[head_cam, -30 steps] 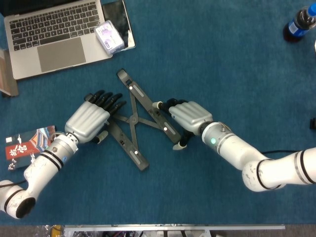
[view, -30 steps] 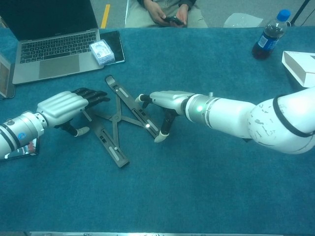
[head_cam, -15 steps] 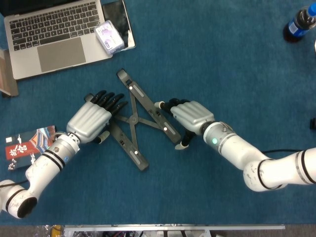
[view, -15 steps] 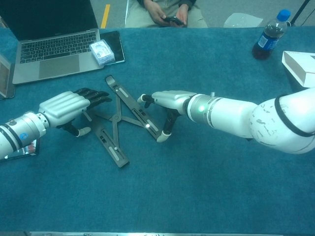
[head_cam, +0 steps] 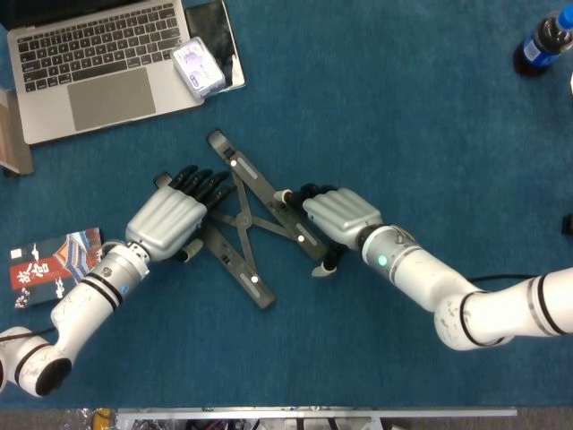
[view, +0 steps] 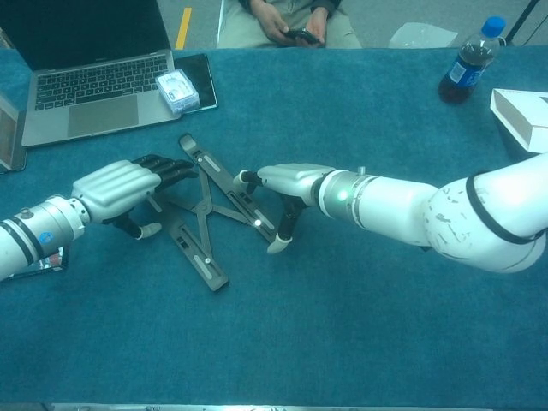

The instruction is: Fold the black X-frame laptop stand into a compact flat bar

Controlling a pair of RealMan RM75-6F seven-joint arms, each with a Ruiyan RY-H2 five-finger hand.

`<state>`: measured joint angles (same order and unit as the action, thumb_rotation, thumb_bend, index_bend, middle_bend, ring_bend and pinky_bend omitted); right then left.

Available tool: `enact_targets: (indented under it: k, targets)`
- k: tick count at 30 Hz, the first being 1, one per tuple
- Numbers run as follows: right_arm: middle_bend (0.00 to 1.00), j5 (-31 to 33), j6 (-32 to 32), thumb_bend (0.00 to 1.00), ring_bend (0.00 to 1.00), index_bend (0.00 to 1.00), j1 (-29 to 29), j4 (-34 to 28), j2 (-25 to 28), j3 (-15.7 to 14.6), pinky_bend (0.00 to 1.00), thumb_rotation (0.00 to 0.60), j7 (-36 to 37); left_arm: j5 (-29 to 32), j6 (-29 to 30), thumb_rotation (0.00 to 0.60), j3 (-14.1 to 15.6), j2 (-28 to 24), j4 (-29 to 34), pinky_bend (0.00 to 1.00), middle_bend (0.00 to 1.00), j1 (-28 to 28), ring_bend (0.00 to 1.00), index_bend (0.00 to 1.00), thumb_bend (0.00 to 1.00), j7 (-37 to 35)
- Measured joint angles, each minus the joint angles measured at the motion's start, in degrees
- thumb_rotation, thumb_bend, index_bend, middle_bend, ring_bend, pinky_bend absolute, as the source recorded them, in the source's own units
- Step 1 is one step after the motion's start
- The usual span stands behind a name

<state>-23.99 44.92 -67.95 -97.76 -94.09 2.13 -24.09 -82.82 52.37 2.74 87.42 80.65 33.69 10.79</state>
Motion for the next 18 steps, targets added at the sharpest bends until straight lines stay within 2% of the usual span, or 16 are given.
enact_targets:
  k: [18]
  targets:
    - [0.13,-0.43,1.34,0.0,0.0,0.0,-0.09,-2.38,-0.7,0.41,0.11,0.6,-0.67,-0.18,0.26,0.6,-0.35,0.63,2.37,0.0,0.0,0.49,0.0,0.0,0.35,1.27]
